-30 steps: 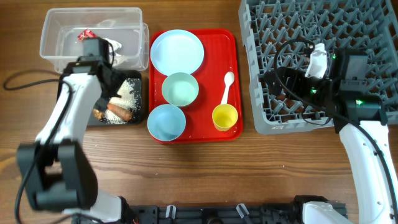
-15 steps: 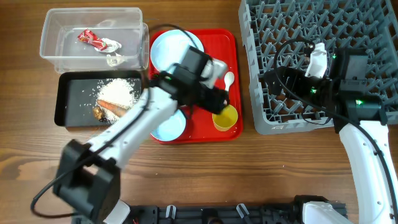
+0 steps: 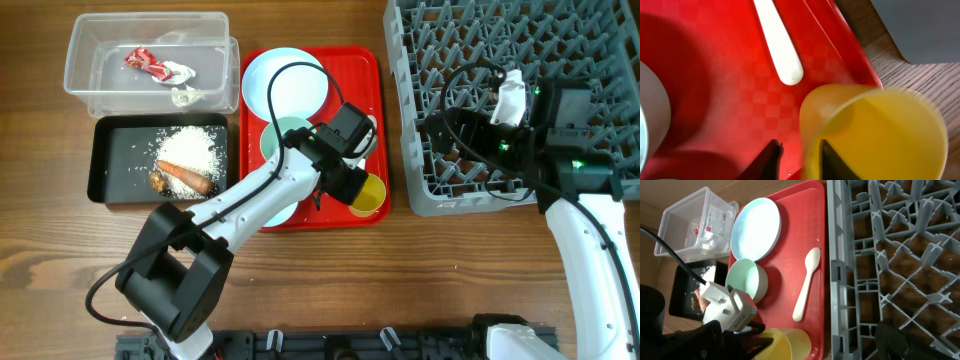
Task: Sort waste into correct bins and load items into the dishwasher rack
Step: 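Grasp the yellow cup with left gripper and pass it to right gripper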
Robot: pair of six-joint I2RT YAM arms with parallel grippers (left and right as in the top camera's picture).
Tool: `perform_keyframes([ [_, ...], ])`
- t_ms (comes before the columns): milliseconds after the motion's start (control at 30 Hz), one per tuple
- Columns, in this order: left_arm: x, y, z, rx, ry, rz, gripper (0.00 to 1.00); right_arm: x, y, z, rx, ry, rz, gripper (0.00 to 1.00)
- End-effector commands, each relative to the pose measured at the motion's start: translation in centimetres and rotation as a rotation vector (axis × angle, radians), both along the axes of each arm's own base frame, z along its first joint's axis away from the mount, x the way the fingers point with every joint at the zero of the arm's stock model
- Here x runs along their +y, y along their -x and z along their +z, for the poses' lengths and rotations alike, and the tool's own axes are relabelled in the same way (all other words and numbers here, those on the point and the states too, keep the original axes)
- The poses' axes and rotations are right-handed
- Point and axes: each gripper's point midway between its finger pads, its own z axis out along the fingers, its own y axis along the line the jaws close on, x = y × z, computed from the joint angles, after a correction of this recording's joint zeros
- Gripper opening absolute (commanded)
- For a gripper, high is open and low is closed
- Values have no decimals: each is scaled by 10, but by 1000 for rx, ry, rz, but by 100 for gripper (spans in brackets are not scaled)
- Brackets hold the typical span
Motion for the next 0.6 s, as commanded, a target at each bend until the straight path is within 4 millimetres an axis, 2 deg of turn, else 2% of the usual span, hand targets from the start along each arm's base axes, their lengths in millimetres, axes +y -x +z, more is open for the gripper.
perform_keyframes([
  [0,0,-4,-1,-8,-6,1,4,-1,-4,3,-4,3,-9,100],
  [67,-2,-6,4,-18,4,4,4,-1,-4,3,-3,3,-9,100],
  [100,-3,-12,16,-32,31,43,4,-1,-4,4,-4,3,-9,100],
  [167,-9,-33,61,-55,172,109,4,0,-5,5,5,-20,-27,100],
  [233,-13,-56,120,-28,420,146,4,12,-5,14,-24,-79,28,100],
  [267,-9,-68,145,-1,548,162,4,19,-7,22,-53,-114,64,100],
  [333,1,-81,180,73,770,165,4,28,-9,34,-106,-159,119,100],
  [367,13,-88,199,118,892,153,4,35,-11,45,-151,-193,162,100],
  [433,28,-89,222,156,1013,102,4,49,-13,65,-247,-257,266,100],
  [500,39,-85,233,198,1076,70,4,67,-11,89,-370,-346,429,100],
  [567,39,-78,240,230,1111,33,4,79,-7,104,-456,-421,575,100],
])
